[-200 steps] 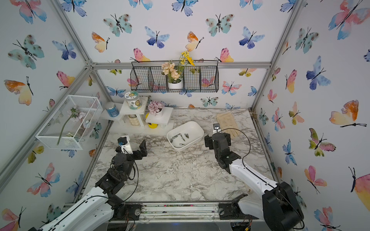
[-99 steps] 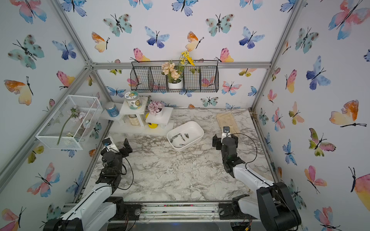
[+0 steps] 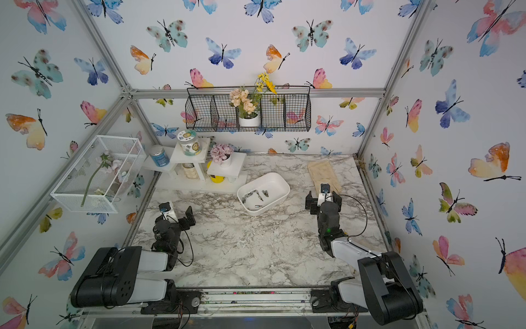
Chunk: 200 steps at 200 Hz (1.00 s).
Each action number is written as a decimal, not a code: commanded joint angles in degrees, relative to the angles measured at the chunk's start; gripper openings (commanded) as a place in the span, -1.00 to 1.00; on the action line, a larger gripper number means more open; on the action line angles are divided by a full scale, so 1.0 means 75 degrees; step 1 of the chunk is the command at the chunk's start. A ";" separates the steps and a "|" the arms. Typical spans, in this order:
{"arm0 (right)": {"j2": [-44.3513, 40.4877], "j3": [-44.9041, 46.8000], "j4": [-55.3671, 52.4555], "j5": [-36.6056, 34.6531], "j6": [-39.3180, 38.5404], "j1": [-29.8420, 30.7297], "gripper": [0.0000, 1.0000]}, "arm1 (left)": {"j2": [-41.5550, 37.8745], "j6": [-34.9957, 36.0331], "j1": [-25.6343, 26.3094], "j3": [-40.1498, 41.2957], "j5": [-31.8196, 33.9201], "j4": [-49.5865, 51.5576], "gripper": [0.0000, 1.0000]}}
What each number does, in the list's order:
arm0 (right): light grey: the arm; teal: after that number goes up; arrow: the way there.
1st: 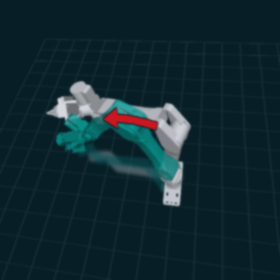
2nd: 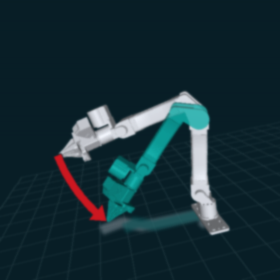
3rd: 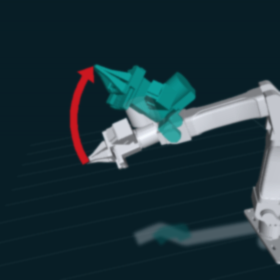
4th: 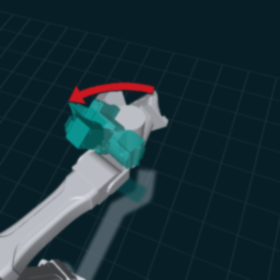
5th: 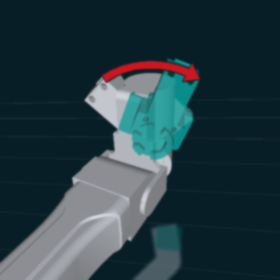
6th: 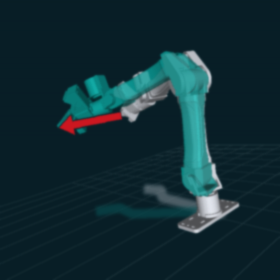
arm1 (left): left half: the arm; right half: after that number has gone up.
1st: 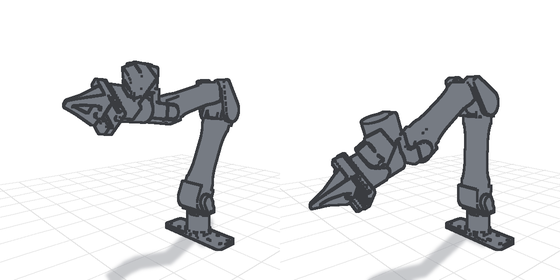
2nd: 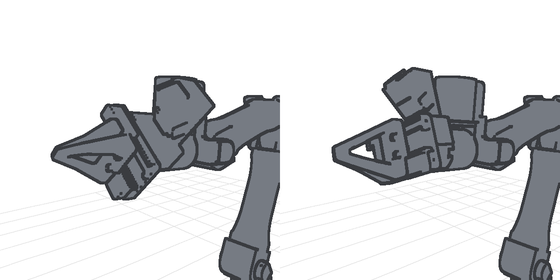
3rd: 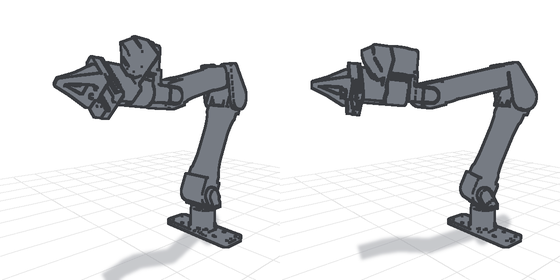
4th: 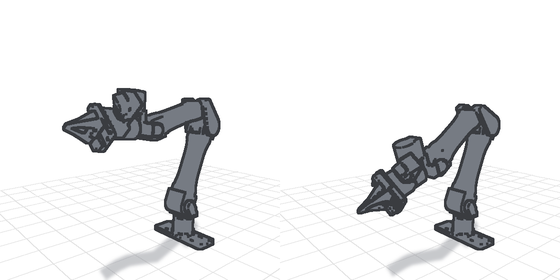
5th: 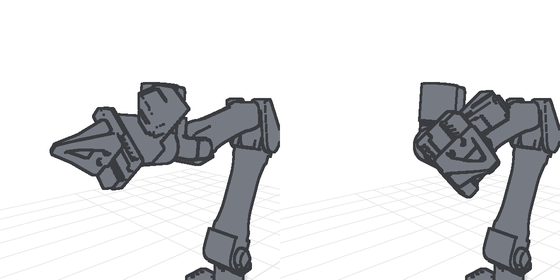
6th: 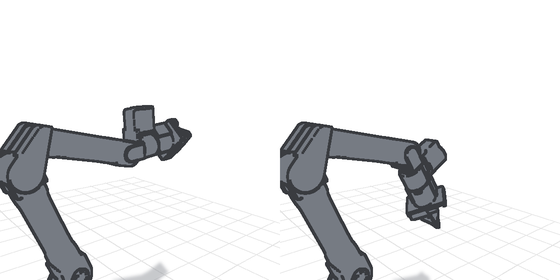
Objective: Put the bit on the desktop into the storage box
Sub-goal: Reset both arms
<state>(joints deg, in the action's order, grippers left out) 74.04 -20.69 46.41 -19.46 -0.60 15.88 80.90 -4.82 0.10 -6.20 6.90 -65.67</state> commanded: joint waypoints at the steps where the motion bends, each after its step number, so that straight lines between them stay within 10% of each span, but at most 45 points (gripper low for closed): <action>1: 0.0294 0.0108 0.0584 0.0013 -0.0333 -0.0195 0.98 | -0.0085 0.0383 0.0129 -0.0677 -0.0289 0.0486 0.97; 55: 0.1065 -0.0183 0.0552 0.0408 -0.0343 -0.0509 0.97 | -0.0036 0.0407 0.0175 -0.0683 -0.0240 0.0330 0.97; 163: 0.2604 0.1606 0.5339 0.0368 -0.0257 -0.0793 0.97 | -0.0086 0.0408 0.0196 -0.0709 -0.0224 0.0459 0.97; 182: 0.1987 0.1081 0.3158 0.0227 0.0228 -0.0812 0.97 | -0.0085 0.0408 0.0197 -0.0701 -0.0228 0.0462 0.97; 200: 0.2446 0.1073 0.4029 0.0420 0.0103 -0.0963 0.97 | -0.0085 0.0408 0.0195 -0.0709 -0.0219 0.0466 0.97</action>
<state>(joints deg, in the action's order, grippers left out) 91.07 -11.11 73.21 -17.17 -1.04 9.76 81.23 -2.50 1.26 -11.16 6.17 -62.54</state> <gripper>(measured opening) 0.986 0.987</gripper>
